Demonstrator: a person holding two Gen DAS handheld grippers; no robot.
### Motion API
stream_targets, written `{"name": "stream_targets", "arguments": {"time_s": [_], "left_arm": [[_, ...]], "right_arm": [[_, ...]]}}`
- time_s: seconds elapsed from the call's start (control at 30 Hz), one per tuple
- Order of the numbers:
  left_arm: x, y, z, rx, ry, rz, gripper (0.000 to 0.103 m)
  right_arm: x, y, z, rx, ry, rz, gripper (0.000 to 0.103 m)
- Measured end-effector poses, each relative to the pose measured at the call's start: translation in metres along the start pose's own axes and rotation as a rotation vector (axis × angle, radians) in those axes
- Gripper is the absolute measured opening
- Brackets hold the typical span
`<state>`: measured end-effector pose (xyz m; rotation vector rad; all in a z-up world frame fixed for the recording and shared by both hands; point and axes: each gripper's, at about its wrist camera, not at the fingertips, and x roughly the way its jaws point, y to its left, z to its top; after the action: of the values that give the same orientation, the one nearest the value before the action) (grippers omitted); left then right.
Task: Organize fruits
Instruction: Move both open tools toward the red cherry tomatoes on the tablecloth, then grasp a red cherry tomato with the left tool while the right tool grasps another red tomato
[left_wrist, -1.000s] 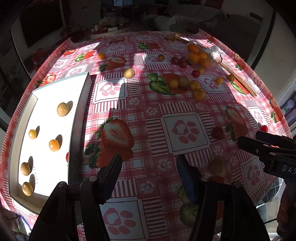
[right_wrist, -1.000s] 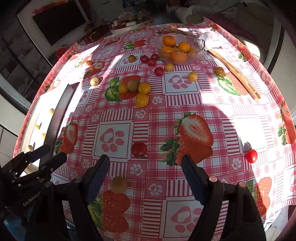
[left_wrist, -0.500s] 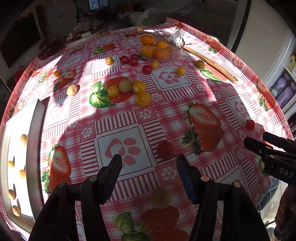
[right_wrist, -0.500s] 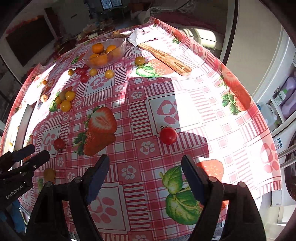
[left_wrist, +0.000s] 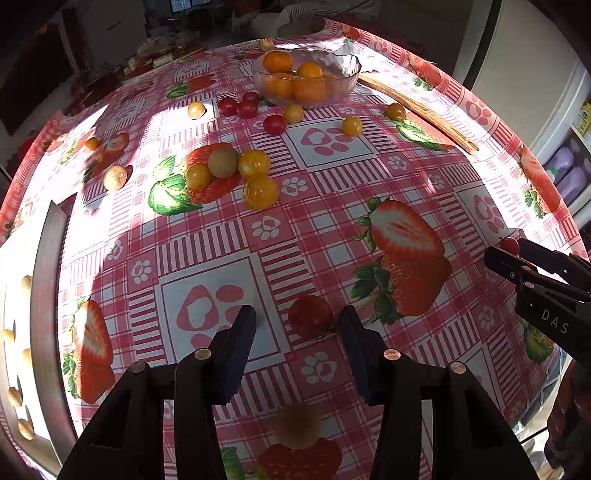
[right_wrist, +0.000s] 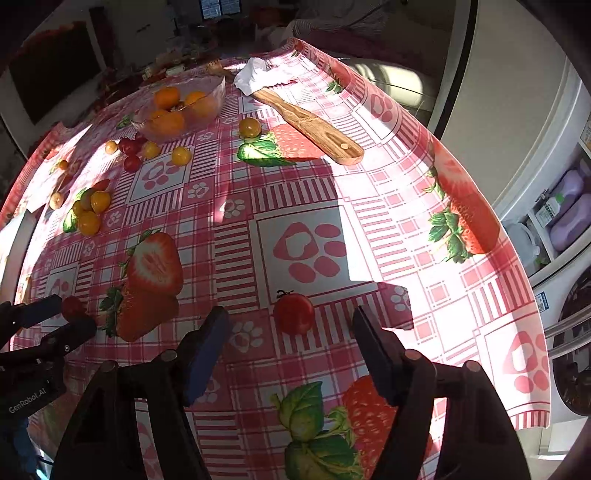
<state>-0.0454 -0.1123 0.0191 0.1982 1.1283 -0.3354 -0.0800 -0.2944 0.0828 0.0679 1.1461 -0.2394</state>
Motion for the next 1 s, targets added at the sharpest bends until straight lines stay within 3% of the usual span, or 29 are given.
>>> {"name": "stream_targets", "arguments": {"time_s": [0.07,0.13,0.23,0.37,0.5,1.0], "left_arm": [[0.000,0.001,0.001,-0.004,-0.004,-0.002,0.038],[-0.001,0.002,0.001,-0.009,-0.011,-0.008,0.024],[-0.003,0.006,-0.001,-0.032,-0.022,-0.042,0.024],[-0.011,0.011,-0.005,-0.050,-0.040,-0.058,0.024],[-0.021,0.020,-0.012,-0.059,-0.055,-0.053,0.024],[-0.060,0.081,-0.044,-0.179,-0.108,-0.009,0.024]], "right_arm": [[-0.001,-0.001,0.000,-0.007,-0.003,0.001,0.053],[-0.002,0.000,0.000,-0.020,-0.007,0.003,0.045],[-0.002,0.001,0.001,-0.032,-0.009,0.022,0.024],[-0.004,-0.005,0.002,0.028,0.009,0.133,0.023],[-0.006,-0.008,-0.002,0.076,0.031,0.191,0.023],[-0.021,0.033,-0.006,0.012,0.052,0.263,0.023]]}}
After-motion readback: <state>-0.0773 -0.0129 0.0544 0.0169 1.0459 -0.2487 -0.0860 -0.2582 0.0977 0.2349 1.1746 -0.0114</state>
